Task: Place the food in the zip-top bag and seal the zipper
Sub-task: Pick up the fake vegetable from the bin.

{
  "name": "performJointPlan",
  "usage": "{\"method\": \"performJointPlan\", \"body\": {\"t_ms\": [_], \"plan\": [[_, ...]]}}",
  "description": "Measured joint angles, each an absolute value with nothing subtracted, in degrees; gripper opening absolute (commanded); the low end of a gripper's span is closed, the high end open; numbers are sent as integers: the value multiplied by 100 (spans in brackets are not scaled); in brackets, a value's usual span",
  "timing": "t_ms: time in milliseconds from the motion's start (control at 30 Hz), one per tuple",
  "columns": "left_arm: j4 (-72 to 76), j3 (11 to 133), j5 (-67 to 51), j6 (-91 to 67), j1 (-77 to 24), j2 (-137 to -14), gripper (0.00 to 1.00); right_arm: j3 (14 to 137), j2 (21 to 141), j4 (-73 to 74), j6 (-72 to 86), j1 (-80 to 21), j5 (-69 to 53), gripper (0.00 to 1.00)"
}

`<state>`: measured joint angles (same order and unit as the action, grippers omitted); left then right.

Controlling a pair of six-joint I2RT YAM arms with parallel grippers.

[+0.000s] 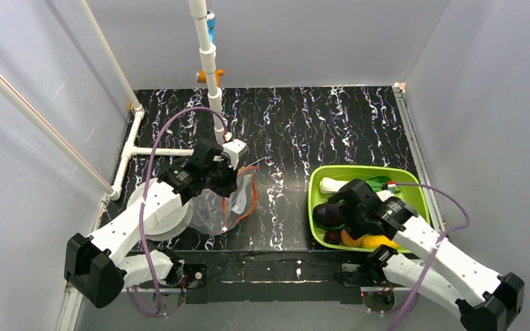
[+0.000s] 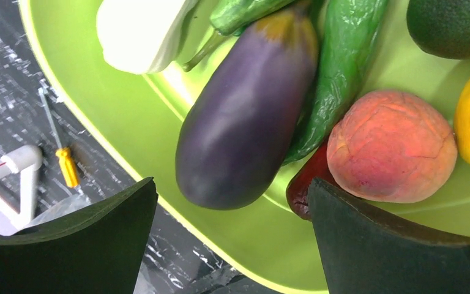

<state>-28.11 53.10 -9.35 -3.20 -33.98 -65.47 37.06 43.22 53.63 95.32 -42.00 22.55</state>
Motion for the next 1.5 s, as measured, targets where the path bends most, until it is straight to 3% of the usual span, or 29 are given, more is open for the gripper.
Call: {"method": "performJointPlan", "body": {"t_ms": [700,800,933,1333,1400,1500], "plan": [[-2838,5310,-928,-320,-3398,-6545,0,3389,5938,4209,10186,-3821,1745,99],[-2840,5310,-923,-320,-3398,-6545,0,3385,6238,4019,10173,-3781,1652,95],[-2845,5310,-916,-319,-3398,-6545,0,3426,6575,3891,10042,-3734,1582,80],[-2860,5321,-915,-320,-3398,-6545,0,3632,6336,4380,9282,-3726,1439,8],[-2865,5328,-915,-320,-3398,-6545,0,3632,5991,4437,9128,-3726,1449,1],[-2875,5330,-917,-320,-3398,-6545,0,3631,5363,4405,8789,-3726,1483,1]]}}
